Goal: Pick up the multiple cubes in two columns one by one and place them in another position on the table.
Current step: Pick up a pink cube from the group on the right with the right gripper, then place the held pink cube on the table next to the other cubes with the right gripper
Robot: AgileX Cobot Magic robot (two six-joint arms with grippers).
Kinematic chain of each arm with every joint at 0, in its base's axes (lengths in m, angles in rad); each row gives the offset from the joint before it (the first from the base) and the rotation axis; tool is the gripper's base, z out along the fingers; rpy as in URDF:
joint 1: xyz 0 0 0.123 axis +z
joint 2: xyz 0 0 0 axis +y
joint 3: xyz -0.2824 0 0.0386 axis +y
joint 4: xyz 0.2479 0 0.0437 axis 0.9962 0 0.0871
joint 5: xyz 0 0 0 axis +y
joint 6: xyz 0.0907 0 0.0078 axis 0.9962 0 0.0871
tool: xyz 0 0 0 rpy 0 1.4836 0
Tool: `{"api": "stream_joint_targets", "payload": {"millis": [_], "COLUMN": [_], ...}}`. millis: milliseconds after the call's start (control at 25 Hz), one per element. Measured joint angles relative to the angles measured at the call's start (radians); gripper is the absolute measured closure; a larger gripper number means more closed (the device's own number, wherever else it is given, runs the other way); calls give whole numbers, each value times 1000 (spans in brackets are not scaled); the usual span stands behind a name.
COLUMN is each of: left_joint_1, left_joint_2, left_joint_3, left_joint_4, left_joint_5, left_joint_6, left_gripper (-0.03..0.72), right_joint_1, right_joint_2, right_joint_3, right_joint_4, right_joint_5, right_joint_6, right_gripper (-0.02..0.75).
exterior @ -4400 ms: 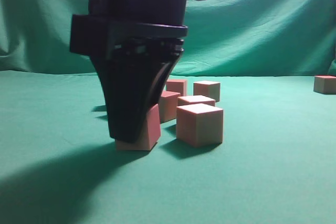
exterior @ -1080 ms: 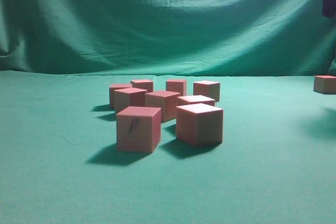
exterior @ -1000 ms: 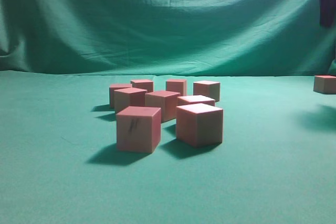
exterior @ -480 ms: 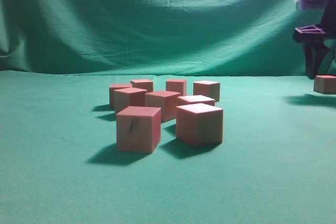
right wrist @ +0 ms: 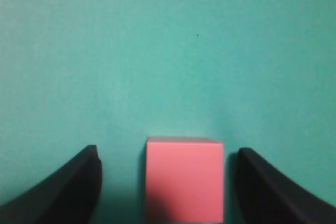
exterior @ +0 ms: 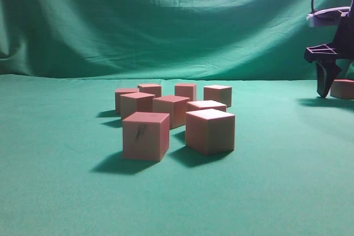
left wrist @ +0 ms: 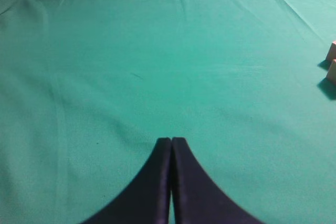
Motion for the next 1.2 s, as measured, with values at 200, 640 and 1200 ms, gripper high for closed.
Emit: {"api": "stream_joint_targets", "payload": {"millis": [200, 640, 1200], "left_joint_1": [0, 0, 0], "left_joint_2": [0, 0, 0], "left_joint_3": [0, 0, 0], "left_joint_4": [0, 0, 0], "left_joint_5": [0, 0, 0], "left_joint_6": [0, 0, 0], "left_gripper": [688, 688, 688], "right_joint_1": [0, 7, 207], "right_joint_2": [2, -140, -545], "right_joint_3": [0, -86, -159], "right_joint_4": [7, 65, 233], "right_joint_5": [-2, 141, 531], "right_joint_6": [1, 3, -27], "right_gripper": [423, 478, 478]}}
